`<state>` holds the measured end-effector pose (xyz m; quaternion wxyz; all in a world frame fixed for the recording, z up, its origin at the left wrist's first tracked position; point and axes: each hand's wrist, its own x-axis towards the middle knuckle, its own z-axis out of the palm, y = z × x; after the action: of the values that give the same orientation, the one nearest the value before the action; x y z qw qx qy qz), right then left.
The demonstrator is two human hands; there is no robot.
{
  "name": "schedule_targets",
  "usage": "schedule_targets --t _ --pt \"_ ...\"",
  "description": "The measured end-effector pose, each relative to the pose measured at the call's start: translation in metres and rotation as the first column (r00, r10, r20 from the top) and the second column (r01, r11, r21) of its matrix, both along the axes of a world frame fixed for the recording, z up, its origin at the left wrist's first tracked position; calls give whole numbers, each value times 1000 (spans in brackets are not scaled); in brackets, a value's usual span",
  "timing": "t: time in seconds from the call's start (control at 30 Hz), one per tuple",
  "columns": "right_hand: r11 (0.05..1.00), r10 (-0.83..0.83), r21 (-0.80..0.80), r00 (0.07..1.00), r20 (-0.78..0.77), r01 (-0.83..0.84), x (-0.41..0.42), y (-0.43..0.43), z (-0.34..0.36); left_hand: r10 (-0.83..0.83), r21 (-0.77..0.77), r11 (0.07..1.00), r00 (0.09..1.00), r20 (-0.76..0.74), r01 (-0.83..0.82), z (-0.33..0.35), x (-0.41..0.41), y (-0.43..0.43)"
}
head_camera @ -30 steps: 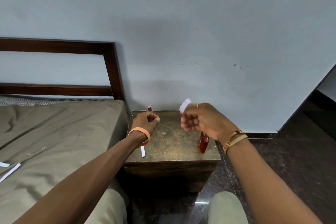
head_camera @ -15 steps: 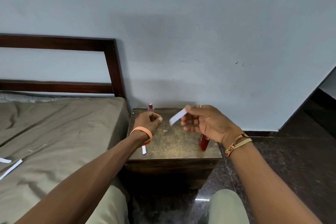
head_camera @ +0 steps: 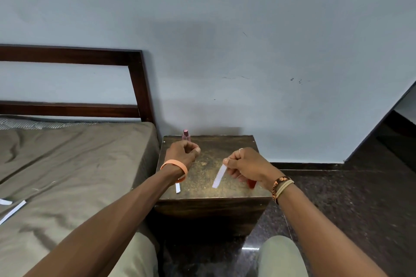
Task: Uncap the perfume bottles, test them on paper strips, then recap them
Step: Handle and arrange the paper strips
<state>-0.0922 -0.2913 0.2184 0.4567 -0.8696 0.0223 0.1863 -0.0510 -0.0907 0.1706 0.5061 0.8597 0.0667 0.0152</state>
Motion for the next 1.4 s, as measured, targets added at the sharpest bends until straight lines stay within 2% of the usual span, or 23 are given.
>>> schedule_targets --t 0.17,0.23,0.3,0.33,0.43,0.57,0.6,0.63,0.67,0.7,0.77,0.8,0.83,0.87,0.93,1.0,1.03,1.1,1.13,1.17,1.23,1.3,1.4 --pt "999 29 21 1000 -6 -29 -4 1 5 3 1 1000 1000 7 -3 -1 -1 2" --pt "957 30 290 999 -38 -17 -2 -4 17 7 3 1000 1000 0 -7 -3 0 3" --pt "808 54 588 990 -130 34 -2 -7 33 11 8 1000 1000 -11 -11 -4 0 4" --pt "830 17 554 990 -139 64 1 -6 35 12 3 1000 1000 -19 -12 -4 0 4" --pt "998 10 64 1000 9 -11 3 0 31 16 -27 999 1000 -25 -16 -6 -2 3" --pt "806 62 591 995 -78 -4 2 -5 38 -11 -9 1000 1000 -22 10 -9 -1 3" --pt "869 26 496 999 -47 1 5 -5 35 -11 -20 1000 1000 -25 11 -10 -1 3" --pt "968 49 247 999 16 -51 7 -4 30 -6 -21 1000 999 -31 5 -10 -2 3" --pt "996 84 -2 994 68 -84 7 -3 23 1 -21 1000 1000 -31 -1 -12 -3 3" --pt "993 106 -58 989 99 -101 6 -1 20 1 -21 1000 1000 -31 -2 -12 -2 3" --pt "952 95 291 995 32 -100 4 -4 19 -9 -18 1000 1000 -24 8 -12 0 3" --pt "832 71 551 997 -10 -54 3 -7 25 -11 -15 1000 1000 -22 10 -12 1 3" --pt "724 50 690 998 -27 -18 3 -8 31 -10 -20 1000 1000 -24 10 -12 1 2" --pt "714 15 700 999 -28 8 4 -8 30 -7 -30 1000 1000 -28 6 -13 1 2" --pt "933 13 360 999 30 -23 8 -5 21 2 -43 999 999 -46 -4 -14 -1 1" --pt "992 122 20 991 47 -123 5 -2 18 1 -39 999 998 -55 -3 -15 -1 -1" --pt "987 133 92 991 30 -135 6 -5 16 0 -37 999 999 -53 -2 -15 0 -1" --pt "828 75 560 996 -44 -37 6 -9 26 1 -38 999 999 -51 -2 -15 1 0" --pt "727 63 686 997 -52 -10 6 -10 30 -1 -47 999 998 -57 -1 -16 1 0" --pt "719 34 694 998 -57 15 9 -11 29 -4 -55 998 998 -65 1 -17 1 1" --pt "955 35 294 999 27 -41 13 -7 21 -12 -61 998 997 -73 8 -20 1 1" --pt "993 106 -63 989 103 -100 15 -5 7 -35 -118 993 996 -84 25 -19 2 0" --pt "998 36 49 996 76 -39 21 -10 -4 -159 -335 936 979 -131 107 -11 4 -6"
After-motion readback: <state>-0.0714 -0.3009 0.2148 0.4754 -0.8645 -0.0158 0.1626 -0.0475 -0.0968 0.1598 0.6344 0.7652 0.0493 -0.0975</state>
